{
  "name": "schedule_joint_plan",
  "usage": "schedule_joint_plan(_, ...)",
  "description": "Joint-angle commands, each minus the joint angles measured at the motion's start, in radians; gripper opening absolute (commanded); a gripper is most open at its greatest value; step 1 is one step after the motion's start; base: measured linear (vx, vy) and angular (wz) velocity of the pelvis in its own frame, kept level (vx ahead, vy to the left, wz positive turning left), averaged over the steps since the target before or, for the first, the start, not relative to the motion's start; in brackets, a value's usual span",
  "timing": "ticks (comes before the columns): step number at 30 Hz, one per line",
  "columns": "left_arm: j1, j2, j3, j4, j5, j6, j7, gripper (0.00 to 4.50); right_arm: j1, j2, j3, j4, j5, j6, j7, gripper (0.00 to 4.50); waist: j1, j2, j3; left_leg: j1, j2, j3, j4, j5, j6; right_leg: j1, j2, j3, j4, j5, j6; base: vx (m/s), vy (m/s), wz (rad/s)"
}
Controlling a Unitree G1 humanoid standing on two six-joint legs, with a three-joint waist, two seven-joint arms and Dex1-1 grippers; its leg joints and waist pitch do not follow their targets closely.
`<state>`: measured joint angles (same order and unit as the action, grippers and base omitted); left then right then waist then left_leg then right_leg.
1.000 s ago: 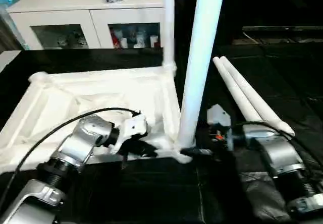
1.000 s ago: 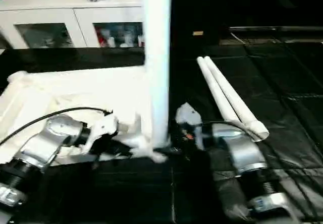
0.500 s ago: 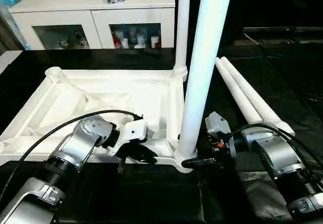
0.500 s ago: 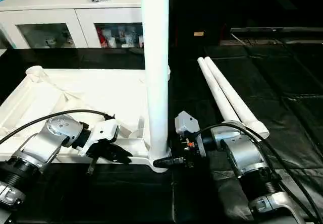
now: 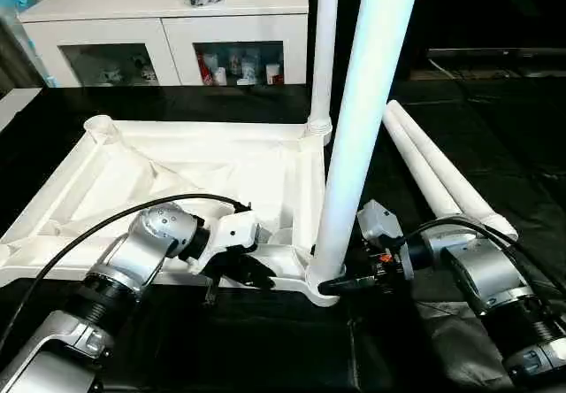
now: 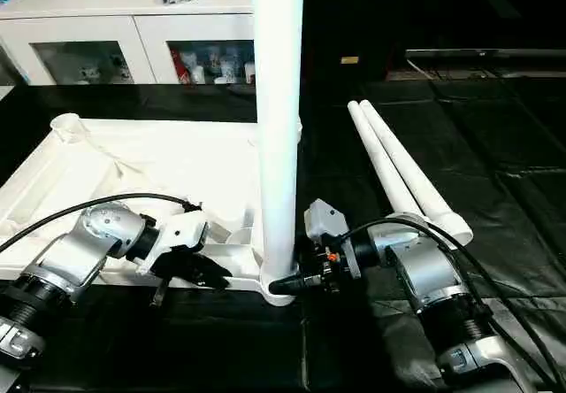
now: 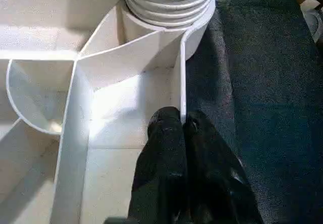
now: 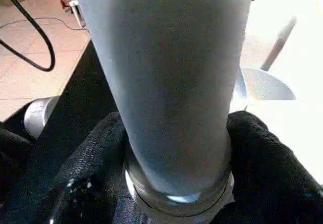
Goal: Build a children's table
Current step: Rotate leg to tighten
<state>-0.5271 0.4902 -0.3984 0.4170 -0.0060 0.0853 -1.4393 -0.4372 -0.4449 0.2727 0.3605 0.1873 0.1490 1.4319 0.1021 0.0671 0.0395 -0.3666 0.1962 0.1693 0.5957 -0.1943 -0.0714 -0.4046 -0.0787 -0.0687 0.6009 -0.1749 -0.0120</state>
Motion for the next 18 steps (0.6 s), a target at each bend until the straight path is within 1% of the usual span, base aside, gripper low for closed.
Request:
schedule_joint_plan(1,-0.016,-0.007,-0.016,0.002,0.005,-0.002,-0.008,0.0,0.002,0.003,0.017,-0.014,0.001,0.008,0.005,2.67,-0.003,-0.01,-0.064,0.006,0.032,-0.003,-0.067,-0.165,0.067,0.054,-0.058,0.04,-0.061,-0.182,-0.241,0.0,0.0,0.0)
schedule_joint_plan(4,-0.016,-0.018,-0.007,0.005,0.002,0.014,0.018,0.0,0.018,0.01,0.016,-0.034,0.016,0.028,-0.001,2.65,-0.002,-0.009,-0.062,0.007,0.032,-0.003,-0.068,-0.172,0.065,0.054,-0.058,0.04,-0.064,-0.201,-0.236,0.0,0.0,0.0)
schedule_joint_plan(6,-0.018,-0.037,0.009,0.006,-0.004,0.05,0.056,0.0,0.031,0.025,0.007,-0.049,0.028,0.056,-0.027,2.65,0.001,-0.008,-0.062,0.009,0.033,-0.003,-0.068,-0.176,0.062,0.053,-0.058,0.041,-0.065,-0.206,-0.235,0.0,0.0,0.0)
schedule_joint_plan(7,-0.023,-0.054,0.023,0.011,-0.005,0.074,0.095,0.0,0.037,0.039,0.005,-0.054,0.021,0.08,-0.067,2.65,0.001,-0.009,-0.061,0.009,0.033,-0.003,-0.069,-0.178,0.06,0.053,-0.058,0.04,-0.065,-0.212,-0.234,0.0,0.0,0.0)
schedule_joint_plan(8,-0.029,-0.08,0.04,0.014,-0.008,0.109,0.144,0.0,0.043,0.059,0.008,-0.052,-0.004,0.094,-0.127,2.65,0.001,-0.008,-0.06,0.01,0.033,-0.002,-0.07,-0.184,0.057,0.051,-0.057,0.041,-0.066,-0.222,-0.232,0.0,0.0,0.0)
schedule_joint_plan(9,-0.034,-0.102,0.053,0.016,-0.01,0.138,0.185,0.0,0.045,0.078,0.012,-0.045,-0.029,0.109,-0.182,2.65,0.0,-0.008,-0.056,0.012,0.031,-0.001,-0.072,-0.204,0.045,0.049,-0.057,0.041,-0.072,-0.26,-0.224,0.0,0.0,0.0)
schedule_joint_plan(10,-0.04,-0.128,0.065,0.017,-0.007,0.165,0.236,0.0,0.044,0.109,0.011,-0.03,-0.051,0.126,-0.254,2.65,-0.005,-0.008,-0.052,0.012,0.028,-0.003,-0.076,-0.23,0.027,0.051,-0.059,0.04,-0.076,-0.326,-0.207,0.0,0.0,0.0)
schedule_joint_plan(11,-0.045,-0.156,0.077,0.012,-0.006,0.195,0.286,0.0,0.039,0.151,0.001,-0.011,-0.063,0.143,-0.329,2.64,-0.013,-0.009,-0.046,0.014,0.026,-0.006,-0.081,-0.268,0.009,0.05,-0.061,0.038,-0.085,-0.418,-0.177,0.0,0.0,0.0)
schedule_joint_plan(12,-0.048,-0.179,0.087,0.008,-0.007,0.22,0.323,0.0,0.033,0.184,-0.009,0.002,-0.064,0.159,-0.38,2.64,-0.018,-0.01,-0.044,0.016,0.023,-0.007,-0.081,-0.288,0.003,0.049,-0.061,0.036,-0.089,-0.456,-0.164,0.0,0.0,0.0)
schedule_joint_plan(13,-0.052,-0.212,0.101,0.003,-0.008,0.256,0.377,0.0,0.023,0.233,-0.023,0.023,-0.065,0.181,-0.453,2.64,-0.028,-0.012,-0.041,0.021,0.02,-0.01,-0.083,-0.312,-0.008,0.045,-0.062,0.036,-0.098,-0.523,-0.138,0.0,0.0,0.0)
schedule_joint_plan(14,-0.055,-0.236,0.111,0.0,-0.006,0.282,0.417,0.0,0.013,0.27,-0.034,0.039,-0.061,0.197,-0.503,2.64,-0.034,-0.011,-0.038,0.02,0.018,-0.013,-0.084,-0.327,-0.013,0.046,-0.064,0.032,-0.101,-0.559,-0.125,0.0,0.0,0.0)
schedule_joint_plan(15,-0.057,-0.244,0.114,-0.001,-0.005,0.292,0.431,0.0,0.01,0.282,-0.037,0.043,-0.059,0.204,-0.52,2.64,-0.048,-0.014,-0.038,0.014,0.013,-0.019,-0.086,-0.343,-0.017,0.051,-0.062,0.025,-0.106,-0.612,-0.093,0.0,0.0,0.0)
schedule_joint_plan(16,-0.063,-0.282,0.131,-0.002,0.0,0.329,0.492,0.0,-0.01,0.332,-0.05,0.077,-0.073,0.221,-0.611,2.64,-0.056,-0.014,-0.038,0.018,0.01,-0.02,-0.083,-0.353,-0.011,0.046,-0.063,0.022,-0.116,-0.645,-0.072,0.0,0.0,0.0)
schedule_joint_plan(17,-0.063,-0.282,0.131,-0.002,0.0,0.329,0.492,0.0,-0.01,0.332,-0.05,0.077,-0.073,0.221,-0.611,2.64,-0.063,-0.011,-0.039,0.02,0.01,-0.021,-0.083,-0.359,-0.005,0.043,-0.064,0.02,-0.121,-0.651,-0.068,0.0,0.0,0.0)
schedule_joint_plan(18,-0.067,-0.302,0.14,-0.001,0.004,0.344,0.527,0.0,-0.02,0.359,-0.054,0.096,-0.082,0.227,-0.657,2.64,-0.067,-0.013,-0.04,0.02,0.009,-0.022,-0.083,-0.361,0.0,0.043,-0.064,0.019,-0.124,-0.649,-0.066,0.0,0.0,0.0)
